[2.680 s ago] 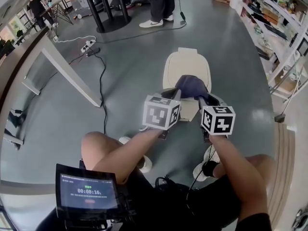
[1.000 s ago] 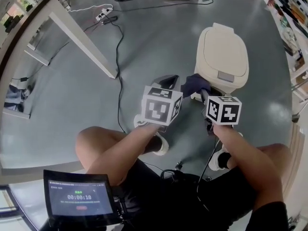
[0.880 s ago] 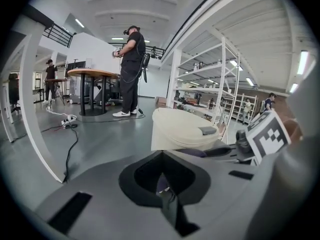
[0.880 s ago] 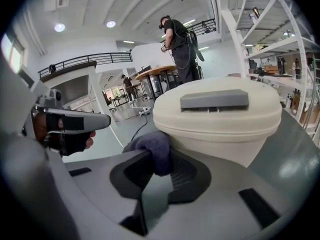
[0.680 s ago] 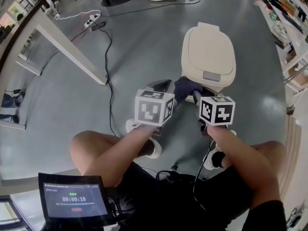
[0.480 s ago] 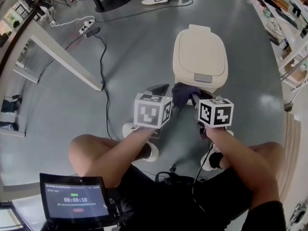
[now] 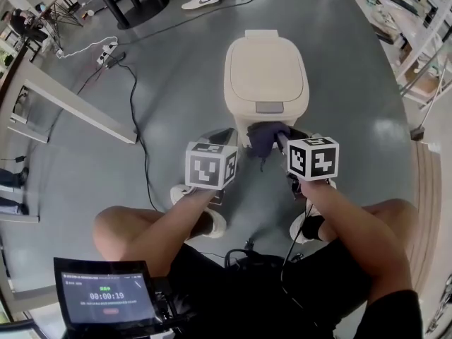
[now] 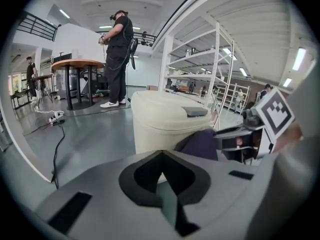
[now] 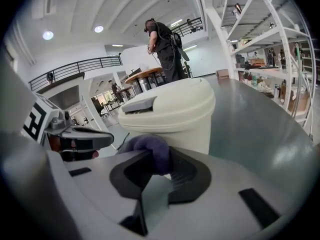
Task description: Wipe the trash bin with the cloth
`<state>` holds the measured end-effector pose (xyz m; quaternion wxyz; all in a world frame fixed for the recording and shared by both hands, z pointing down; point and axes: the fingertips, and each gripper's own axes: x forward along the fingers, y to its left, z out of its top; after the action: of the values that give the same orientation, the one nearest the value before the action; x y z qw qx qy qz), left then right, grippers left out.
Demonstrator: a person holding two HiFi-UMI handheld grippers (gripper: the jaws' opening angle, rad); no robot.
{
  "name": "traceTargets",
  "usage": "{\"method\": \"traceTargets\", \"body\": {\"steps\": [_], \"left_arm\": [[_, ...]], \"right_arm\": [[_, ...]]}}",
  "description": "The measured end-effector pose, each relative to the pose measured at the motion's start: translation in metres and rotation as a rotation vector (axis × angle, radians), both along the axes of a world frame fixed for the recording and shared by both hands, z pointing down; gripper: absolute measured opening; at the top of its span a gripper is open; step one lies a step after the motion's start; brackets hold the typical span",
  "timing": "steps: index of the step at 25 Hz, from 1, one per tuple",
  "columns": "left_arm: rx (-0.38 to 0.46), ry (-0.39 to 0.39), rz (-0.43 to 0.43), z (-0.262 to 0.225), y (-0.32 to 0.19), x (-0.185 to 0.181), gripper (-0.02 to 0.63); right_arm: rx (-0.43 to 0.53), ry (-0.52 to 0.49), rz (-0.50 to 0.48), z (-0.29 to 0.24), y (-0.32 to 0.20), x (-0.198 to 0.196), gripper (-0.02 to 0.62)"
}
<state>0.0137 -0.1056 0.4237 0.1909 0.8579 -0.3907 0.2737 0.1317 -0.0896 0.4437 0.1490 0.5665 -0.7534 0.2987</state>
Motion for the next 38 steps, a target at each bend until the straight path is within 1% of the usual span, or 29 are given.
{"method": "traceTargets", "body": {"steps": [4,8,11,13,17,20,24,26,29,32,36,38], "left_arm": [[-0.012,-0.023,0.043,0.006,0.005,0.012,-0.003],[-0.017,-0.018,0.072,0.005,0.005,0.028,-0.003],[-0.061,0.004,0.092,0.016,0.008,0.044,-0.003],[-0.086,0.001,0.104,0.025,0.011,0.051,-0.003],[-0.087,-0.016,0.112,0.033,0.008,0.054,-0.003],[-0.075,-0.015,0.095,0.030,0.001,0.049,-0.003],[-0.102,-0.037,0.090,0.041,0.001,0.031,-0.003],[-0.114,-0.049,0.087,0.046,0.000,0.020,-0.003],[-0.113,-0.052,0.064,0.053,-0.001,0.014,-0.003],[-0.114,-0.041,0.032,0.054,-0.006,-0.002,-0.003],[-0.115,-0.011,-0.006,0.042,-0.019,-0.036,-0.003],[-0.111,0.016,-0.022,0.040,-0.021,-0.046,-0.003]], "right_arm": [[-0.029,0.076,0.023,0.003,0.006,0.023,0.066],[-0.044,0.104,0.040,0.008,0.012,0.047,0.066],[-0.054,0.115,0.059,0.017,0.010,0.066,0.066],[-0.059,0.121,0.070,0.019,0.008,0.077,0.066],[-0.070,0.114,0.088,0.022,0.005,0.092,0.066],[-0.092,0.144,0.084,0.030,0.005,0.090,0.066],[-0.167,0.152,0.086,0.059,0.013,0.066,0.066],[-0.183,0.128,0.088,0.068,0.016,0.047,0.066],[-0.204,0.059,0.056,0.083,0.017,0.022,0.066],[-0.197,-0.012,0.007,0.084,0.006,-0.012,0.066],[-0.173,-0.014,-0.058,0.065,-0.019,-0.061,0.066],[-0.174,-0.018,-0.076,0.066,-0.023,-0.075,0.066]]}}
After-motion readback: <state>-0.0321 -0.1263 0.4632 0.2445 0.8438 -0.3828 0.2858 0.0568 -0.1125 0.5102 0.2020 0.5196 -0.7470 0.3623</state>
